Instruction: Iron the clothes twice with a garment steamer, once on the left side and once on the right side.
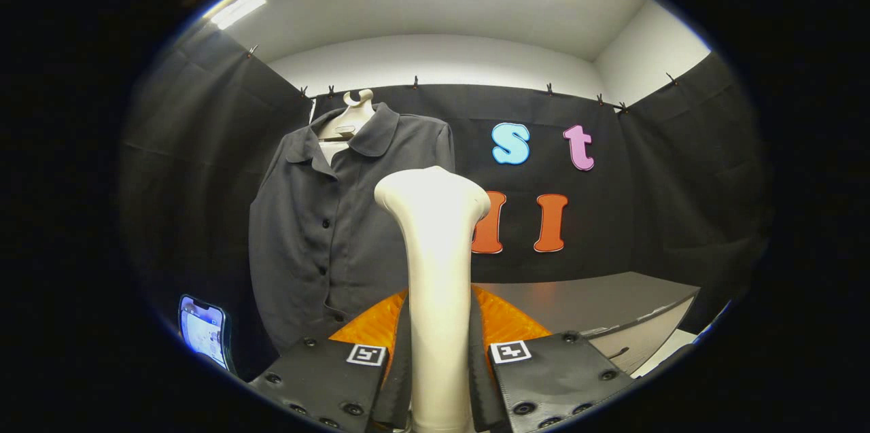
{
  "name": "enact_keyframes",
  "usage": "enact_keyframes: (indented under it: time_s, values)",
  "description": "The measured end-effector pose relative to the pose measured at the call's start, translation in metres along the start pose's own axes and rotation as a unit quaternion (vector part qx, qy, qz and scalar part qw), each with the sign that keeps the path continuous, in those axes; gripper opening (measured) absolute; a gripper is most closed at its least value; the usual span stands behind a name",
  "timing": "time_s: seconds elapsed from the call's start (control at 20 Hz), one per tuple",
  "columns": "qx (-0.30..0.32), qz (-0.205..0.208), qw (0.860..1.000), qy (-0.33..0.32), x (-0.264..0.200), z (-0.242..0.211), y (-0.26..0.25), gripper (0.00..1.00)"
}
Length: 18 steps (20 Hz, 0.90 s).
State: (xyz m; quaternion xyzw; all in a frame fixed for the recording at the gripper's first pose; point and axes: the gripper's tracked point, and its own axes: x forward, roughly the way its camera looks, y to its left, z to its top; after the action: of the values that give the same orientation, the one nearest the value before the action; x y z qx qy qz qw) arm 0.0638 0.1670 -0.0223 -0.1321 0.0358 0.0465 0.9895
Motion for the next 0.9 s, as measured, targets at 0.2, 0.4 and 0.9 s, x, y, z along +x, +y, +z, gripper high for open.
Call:
enact_keyframes:
  time_s: [0.2,0.4,0.9]
  values:
    - [-0.003,0.006,1.000,0.000,0.003,-0.003,-0.005,0.42]
    - [-0.006,0.013,1.000,0.002,0.004,-0.007,-0.009,0.42]
    - [-0.002,0.007,1.000,0.002,0.005,-0.008,-0.019,0.42]
